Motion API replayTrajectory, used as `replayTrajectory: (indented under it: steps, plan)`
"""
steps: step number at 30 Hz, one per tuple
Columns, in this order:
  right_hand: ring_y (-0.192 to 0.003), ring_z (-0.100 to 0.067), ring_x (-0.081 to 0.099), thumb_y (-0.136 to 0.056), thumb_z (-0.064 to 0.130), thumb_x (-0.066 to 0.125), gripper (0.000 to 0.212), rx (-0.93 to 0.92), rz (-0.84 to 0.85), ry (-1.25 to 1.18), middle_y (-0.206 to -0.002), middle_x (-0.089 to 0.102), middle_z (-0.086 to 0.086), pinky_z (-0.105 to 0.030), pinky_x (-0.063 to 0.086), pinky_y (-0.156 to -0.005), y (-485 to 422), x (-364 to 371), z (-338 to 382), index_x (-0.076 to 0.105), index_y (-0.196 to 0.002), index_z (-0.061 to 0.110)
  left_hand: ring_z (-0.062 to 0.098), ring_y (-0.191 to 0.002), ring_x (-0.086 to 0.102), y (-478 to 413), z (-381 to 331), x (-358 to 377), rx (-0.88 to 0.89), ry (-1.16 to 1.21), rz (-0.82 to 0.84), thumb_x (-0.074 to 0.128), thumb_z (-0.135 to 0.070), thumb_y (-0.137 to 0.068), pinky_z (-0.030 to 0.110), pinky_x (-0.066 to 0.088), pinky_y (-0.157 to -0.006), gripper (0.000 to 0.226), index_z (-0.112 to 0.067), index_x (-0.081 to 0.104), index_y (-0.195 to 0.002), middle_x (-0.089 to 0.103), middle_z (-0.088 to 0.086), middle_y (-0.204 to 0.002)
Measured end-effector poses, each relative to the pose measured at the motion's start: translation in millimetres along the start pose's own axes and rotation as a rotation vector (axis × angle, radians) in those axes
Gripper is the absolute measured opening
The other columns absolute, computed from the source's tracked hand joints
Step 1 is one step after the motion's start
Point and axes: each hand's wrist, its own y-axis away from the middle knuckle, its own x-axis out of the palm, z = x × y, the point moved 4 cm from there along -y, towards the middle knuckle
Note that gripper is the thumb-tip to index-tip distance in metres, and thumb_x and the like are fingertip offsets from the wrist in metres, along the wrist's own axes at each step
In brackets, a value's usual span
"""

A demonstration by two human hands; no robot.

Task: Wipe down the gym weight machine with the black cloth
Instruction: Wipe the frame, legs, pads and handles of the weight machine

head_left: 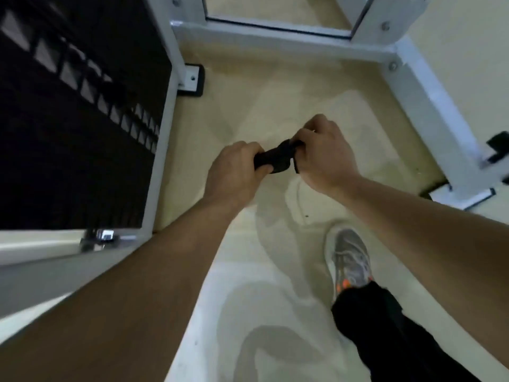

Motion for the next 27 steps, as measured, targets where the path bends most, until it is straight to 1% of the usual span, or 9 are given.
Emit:
replayTrajectory:
  steps: [3,5,8,12,15,18,20,23,27]
  plan:
    - [-0.098,-0.022,0.054,-0.092,0.017,0.048,0.022,0.069,0.093,-0.079,-0.113,0.055,0.001,-0.034,0.047,-0.075,71,-34,39,0.066,-0.103,0.015,0.024,-0.092,0.056,77,-16,-26,-0.017,-0.061,0.054,0.065,-0.023,-0.091,0.032,0.041,-0.072,0.017,-0.020,0.067,-0.107,0.059,0.002,-0.097]
    - [-0.090,-0.023,0.058,-0.094,0.018,0.044,0.022,0.125,0.182,-0.105,-0.105,0.059,0.000,-0.032,0.046,-0.070,114,-56,63,0.064,-0.102,0.017,0.024,-0.092,0.056,122,-30,-47,-0.015,-0.083,0.061,0.062,-0.021,-0.092,0.031,0.040,-0.071,0.017,-0.020,0.066,-0.108,0.060,0.004,-0.099]
    - [-0.076,-0.028,0.065,-0.094,0.019,0.039,0.024,0.225,0.258,-0.143,-0.090,0.067,-0.006,-0.036,0.055,-0.070,170,-94,90,0.061,-0.106,0.021,0.025,-0.092,0.056,182,-51,-79,-0.005,-0.089,0.086,0.056,-0.025,-0.097,0.033,0.041,-0.071,0.018,-0.018,0.066,-0.110,0.061,0.005,-0.098]
    - [-0.081,-0.027,0.063,-0.092,0.014,0.042,0.027,0.189,0.320,-0.043,-0.094,0.065,-0.004,-0.038,0.054,-0.072,227,-144,119,0.054,-0.113,0.025,0.024,-0.087,0.055,246,-84,-126,0.074,-0.204,0.072,0.050,-0.025,-0.100,0.038,0.047,-0.070,0.019,-0.017,0.065,-0.108,0.061,0.002,-0.094]
    - [-0.073,-0.021,0.063,-0.090,0.009,0.045,0.028,0.196,0.333,-0.040,-0.087,0.063,0.003,-0.032,0.050,-0.061,267,-186,132,0.051,-0.109,0.029,0.022,-0.082,0.051,278,-120,-162,0.078,-0.280,0.094,0.049,-0.018,-0.097,0.038,0.049,-0.068,0.018,-0.020,0.064,-0.107,0.057,-0.001,-0.091]
    - [-0.066,-0.017,0.063,-0.091,0.007,0.047,0.030,0.183,0.310,-0.029,-0.081,0.060,0.006,-0.028,0.042,-0.052,311,-239,142,0.050,-0.109,0.030,0.020,-0.082,0.053,313,-169,-202,0.080,-0.337,0.126,0.046,-0.010,-0.093,0.037,0.050,-0.067,0.028,-0.026,0.060,-0.112,0.059,-0.004,-0.096]
    - [-0.067,-0.018,0.063,-0.092,0.008,0.047,0.029,0.149,0.278,-0.046,-0.080,0.059,0.006,-0.029,0.042,-0.051,347,-283,146,0.052,-0.112,0.029,0.021,-0.085,0.057,341,-206,-231,0.084,-0.361,0.131,0.046,-0.013,-0.096,0.036,0.050,-0.067,0.027,-0.029,0.056,-0.115,0.064,-0.005,-0.100]
    - [-0.074,-0.020,0.061,-0.094,0.013,0.050,0.026,0.086,0.238,-0.024,-0.087,0.061,0.004,-0.030,0.040,-0.055,405,-357,150,0.054,-0.114,0.028,0.020,-0.082,0.059,391,-265,-275,0.130,-0.419,0.122,0.044,-0.024,-0.102,0.034,0.049,-0.066,0.019,-0.028,0.057,-0.115,0.066,-0.006,-0.097]
    - [-0.079,-0.020,0.061,-0.096,0.012,0.045,0.027,0.106,0.203,-0.038,-0.091,0.061,0.004,-0.035,0.051,-0.066,476,-458,150,0.054,-0.115,0.030,0.018,-0.081,0.060,451,-351,-326,0.245,-0.507,0.138,0.037,-0.032,-0.104,0.036,0.052,-0.068,0.021,-0.029,0.055,-0.113,0.063,-0.008,-0.094]
